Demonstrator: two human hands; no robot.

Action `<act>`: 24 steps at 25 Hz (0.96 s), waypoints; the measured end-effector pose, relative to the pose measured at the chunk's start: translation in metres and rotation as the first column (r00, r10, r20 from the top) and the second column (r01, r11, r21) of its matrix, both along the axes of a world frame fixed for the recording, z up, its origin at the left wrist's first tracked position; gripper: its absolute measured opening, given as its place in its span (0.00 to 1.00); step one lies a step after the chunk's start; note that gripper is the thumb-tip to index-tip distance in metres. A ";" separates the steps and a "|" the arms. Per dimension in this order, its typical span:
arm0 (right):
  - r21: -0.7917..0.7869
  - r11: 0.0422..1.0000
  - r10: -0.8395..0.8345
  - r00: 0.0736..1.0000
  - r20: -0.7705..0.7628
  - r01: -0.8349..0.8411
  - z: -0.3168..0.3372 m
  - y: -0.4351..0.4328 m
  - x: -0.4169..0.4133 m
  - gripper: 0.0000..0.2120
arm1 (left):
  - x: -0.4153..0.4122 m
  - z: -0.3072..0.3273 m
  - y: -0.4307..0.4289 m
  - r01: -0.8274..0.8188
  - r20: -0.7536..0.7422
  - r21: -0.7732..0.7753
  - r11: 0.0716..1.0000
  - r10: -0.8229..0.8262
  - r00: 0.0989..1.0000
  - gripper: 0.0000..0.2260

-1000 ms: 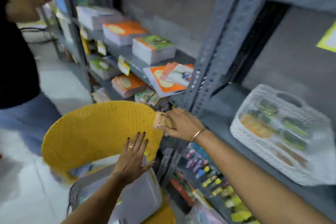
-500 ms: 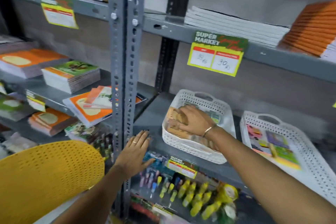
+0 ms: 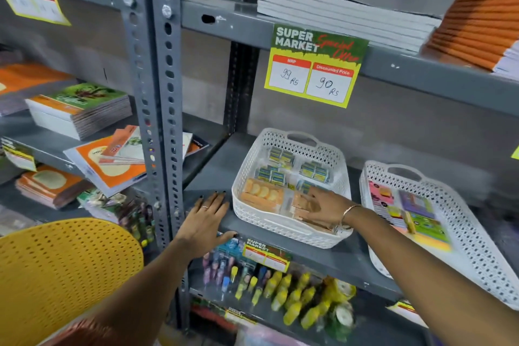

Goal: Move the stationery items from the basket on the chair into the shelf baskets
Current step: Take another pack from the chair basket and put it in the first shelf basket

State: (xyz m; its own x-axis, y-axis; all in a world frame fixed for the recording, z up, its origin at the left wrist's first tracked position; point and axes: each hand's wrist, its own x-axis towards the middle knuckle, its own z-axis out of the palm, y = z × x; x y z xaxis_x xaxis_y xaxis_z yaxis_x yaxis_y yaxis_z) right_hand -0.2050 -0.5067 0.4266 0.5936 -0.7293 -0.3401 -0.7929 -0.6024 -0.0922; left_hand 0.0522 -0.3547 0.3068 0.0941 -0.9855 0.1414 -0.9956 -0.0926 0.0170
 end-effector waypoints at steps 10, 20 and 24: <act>0.043 0.999 0.025 1.000 -0.017 -0.024 -0.006 -0.005 -0.003 0.26 | 0.000 -0.001 0.000 -0.007 0.027 -0.019 1.000 0.008 1.000 0.40; -0.268 0.939 0.335 0.738 0.586 -0.214 0.042 0.061 0.095 0.22 | 0.006 -0.039 0.084 -0.108 -0.015 -0.090 0.990 0.107 0.994 0.32; -0.374 0.803 0.592 0.552 0.587 -0.464 0.013 0.127 0.167 0.20 | 0.024 -0.080 0.158 -0.331 -0.146 0.013 0.944 0.329 0.933 0.30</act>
